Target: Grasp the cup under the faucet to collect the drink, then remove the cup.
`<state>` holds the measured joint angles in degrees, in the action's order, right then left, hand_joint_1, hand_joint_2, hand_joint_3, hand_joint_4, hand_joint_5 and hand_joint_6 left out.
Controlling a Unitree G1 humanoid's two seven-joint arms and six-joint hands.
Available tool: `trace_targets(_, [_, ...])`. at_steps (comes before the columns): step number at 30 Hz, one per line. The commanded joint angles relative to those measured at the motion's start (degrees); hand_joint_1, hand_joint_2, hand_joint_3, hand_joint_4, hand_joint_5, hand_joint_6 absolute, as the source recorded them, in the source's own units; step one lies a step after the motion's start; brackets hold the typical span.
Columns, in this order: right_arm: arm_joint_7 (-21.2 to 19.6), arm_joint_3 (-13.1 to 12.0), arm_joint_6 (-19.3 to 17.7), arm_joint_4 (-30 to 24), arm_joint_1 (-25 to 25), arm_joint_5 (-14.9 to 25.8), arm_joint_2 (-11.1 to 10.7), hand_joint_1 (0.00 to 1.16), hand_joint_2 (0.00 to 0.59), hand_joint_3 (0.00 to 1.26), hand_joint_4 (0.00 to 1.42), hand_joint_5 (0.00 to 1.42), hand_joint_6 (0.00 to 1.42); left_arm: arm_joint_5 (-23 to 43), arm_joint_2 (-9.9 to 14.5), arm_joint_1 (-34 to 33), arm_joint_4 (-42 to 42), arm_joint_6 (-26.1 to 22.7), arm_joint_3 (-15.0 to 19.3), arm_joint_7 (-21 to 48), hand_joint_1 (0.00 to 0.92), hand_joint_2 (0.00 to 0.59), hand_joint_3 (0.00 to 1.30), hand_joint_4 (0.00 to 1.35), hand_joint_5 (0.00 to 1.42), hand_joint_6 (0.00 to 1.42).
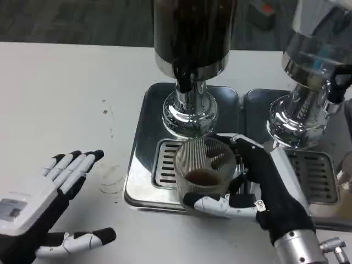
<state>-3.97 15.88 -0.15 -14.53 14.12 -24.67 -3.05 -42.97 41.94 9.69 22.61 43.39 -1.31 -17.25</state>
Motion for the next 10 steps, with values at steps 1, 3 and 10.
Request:
trace_targets(1, [1.01, 1.07, -0.41, -4.87, 1.77, 0.53, -0.09, 1.06, 0.208, 0.58, 0.69, 0.74, 0.95, -0.54, 0.7, 4.35, -4.09, -2.07, 0.63, -1.78, 0.0, 0.08, 0.0, 0.0, 0.0, 0.0])
trace_targets(3, [1.54, 1.52, -0.46, -5.71, 2.51, 0.96, 0.03, 1.06, 0.208, 0.58, 0.7, 0.75, 0.95, -0.54, 0.57, 5.76, -5.52, -2.82, 0.87, -2.18, 0.0, 0.079, 0.0, 0.0, 0.0, 0.0])
trace_targets(10, [2.81, 2.36, -0.26, -7.17, 3.86, 0.51, -0.25, 1.06, 0.208, 0.58, 0.7, 0.75, 0.95, -0.67, 0.21, 9.0, -8.53, -4.74, 1.1, -3.38, 0.0, 0.077, 0.0, 0.0, 0.0, 0.0])
